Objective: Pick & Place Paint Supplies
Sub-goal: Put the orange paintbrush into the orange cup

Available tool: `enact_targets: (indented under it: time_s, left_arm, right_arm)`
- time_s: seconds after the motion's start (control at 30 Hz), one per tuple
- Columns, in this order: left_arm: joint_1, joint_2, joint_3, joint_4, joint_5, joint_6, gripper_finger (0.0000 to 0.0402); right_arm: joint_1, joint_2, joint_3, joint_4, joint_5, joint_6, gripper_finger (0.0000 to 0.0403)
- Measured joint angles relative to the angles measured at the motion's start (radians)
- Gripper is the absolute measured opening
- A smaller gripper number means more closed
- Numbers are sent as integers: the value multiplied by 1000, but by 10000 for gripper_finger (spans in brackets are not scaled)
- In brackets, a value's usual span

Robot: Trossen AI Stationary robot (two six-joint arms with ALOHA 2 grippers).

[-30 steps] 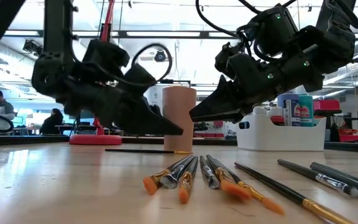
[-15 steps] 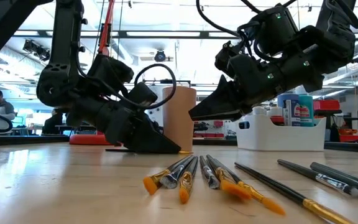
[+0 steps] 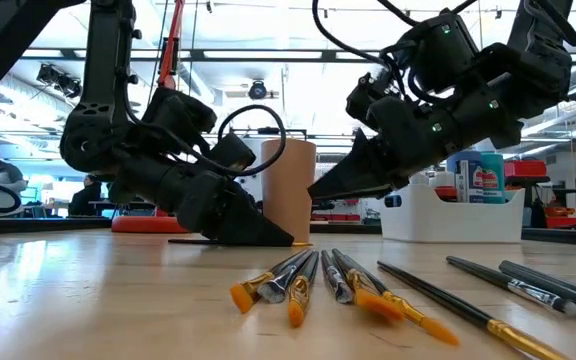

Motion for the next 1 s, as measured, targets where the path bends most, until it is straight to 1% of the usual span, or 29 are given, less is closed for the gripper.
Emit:
enact_targets:
  time_s: [0.17,0.3,0.43,0.57,0.77,1.0]
  left_arm:
    - [-15,4,-3,85,26,-7,10]
    - [-15,4,-3,89,27,-8,10]
    - [-15,1,-3,95,25,-8,10]
    - [-15,-18,-4,95,23,-8,10]
    - [-17,-25,-3,205,29,-28,10]
    - [-17,-26,-2,215,26,-33,10]
  right_arm:
    - [0,0,0,-11,16,6,152]
    - [0,0,0,-30,13,6,152]
    - [0,0,0,-92,-8,38,152]
    - [-1,0,0,-130,12,56,152]
    - [-1,0,0,-115,22,42,152]
    - [-1,0,0,-22,17,-28,152]
